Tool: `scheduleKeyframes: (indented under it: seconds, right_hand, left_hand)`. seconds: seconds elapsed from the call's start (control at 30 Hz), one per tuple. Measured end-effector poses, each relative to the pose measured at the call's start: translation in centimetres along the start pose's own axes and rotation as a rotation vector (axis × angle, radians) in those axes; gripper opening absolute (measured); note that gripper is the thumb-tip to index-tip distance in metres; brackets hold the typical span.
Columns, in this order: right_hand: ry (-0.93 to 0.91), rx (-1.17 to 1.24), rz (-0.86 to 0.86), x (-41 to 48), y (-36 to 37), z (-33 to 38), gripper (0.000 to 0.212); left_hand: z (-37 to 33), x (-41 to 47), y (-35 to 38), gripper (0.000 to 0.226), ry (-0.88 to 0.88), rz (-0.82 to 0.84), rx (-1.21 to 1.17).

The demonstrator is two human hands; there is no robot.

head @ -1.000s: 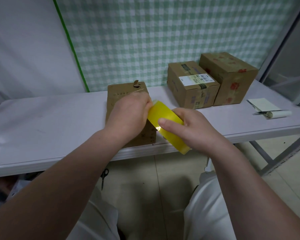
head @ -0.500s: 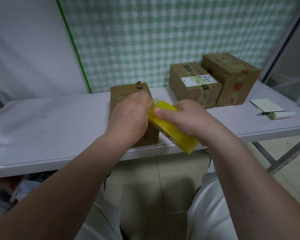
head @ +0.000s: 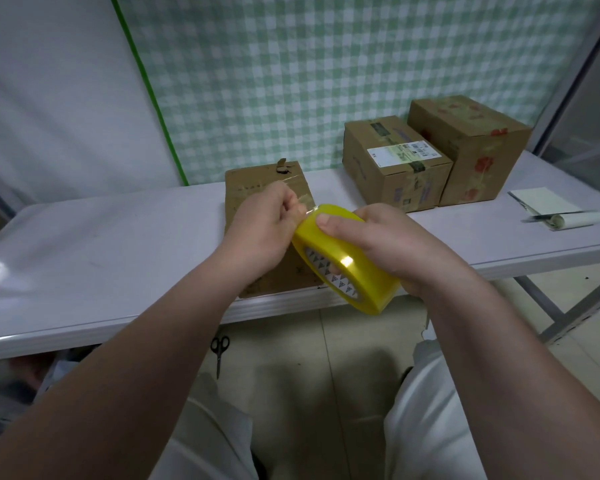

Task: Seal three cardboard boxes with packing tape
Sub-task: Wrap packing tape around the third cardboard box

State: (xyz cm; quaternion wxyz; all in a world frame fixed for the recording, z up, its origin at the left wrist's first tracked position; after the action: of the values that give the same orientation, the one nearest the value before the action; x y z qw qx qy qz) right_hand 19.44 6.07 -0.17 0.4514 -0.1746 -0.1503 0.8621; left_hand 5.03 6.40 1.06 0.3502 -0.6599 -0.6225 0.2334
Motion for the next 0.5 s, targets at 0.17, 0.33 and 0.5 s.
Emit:
scheduleKeyframes:
  seconds: [0.17,0.33,0.5]
  right_hand:
    - [0.121,-0.084,0.037,0.4,0.0,-0.2,0.042]
    - [0.271,-0.374,0.003,0.9,-0.6,-0.8,0.051]
    - [0.261,-0.110,0.056,0.7,0.1,-2.2,0.047]
  left_hand:
    - [-2.7,-0.2,0.2,0.013,0.104,-0.021,0.371]
    - [-4.3,0.5,-2.1,0.013,0.166,-0.098,0.412]
    - [-1.2,3.0,-1.9,0.015,0.073,0.054,0.259]
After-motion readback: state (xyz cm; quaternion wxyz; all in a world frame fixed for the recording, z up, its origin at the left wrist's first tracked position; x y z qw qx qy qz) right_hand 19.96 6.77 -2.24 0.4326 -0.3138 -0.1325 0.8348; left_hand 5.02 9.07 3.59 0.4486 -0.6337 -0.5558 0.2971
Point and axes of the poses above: each hand's wrist, its own x-axis towards the middle knuckle, its own y-axis out of the palm, z = x × y, the point moved 8 cm from there along x, towards the middle knuckle, and after that the axes turned 14 degrees about z, right-handed, at the moved point
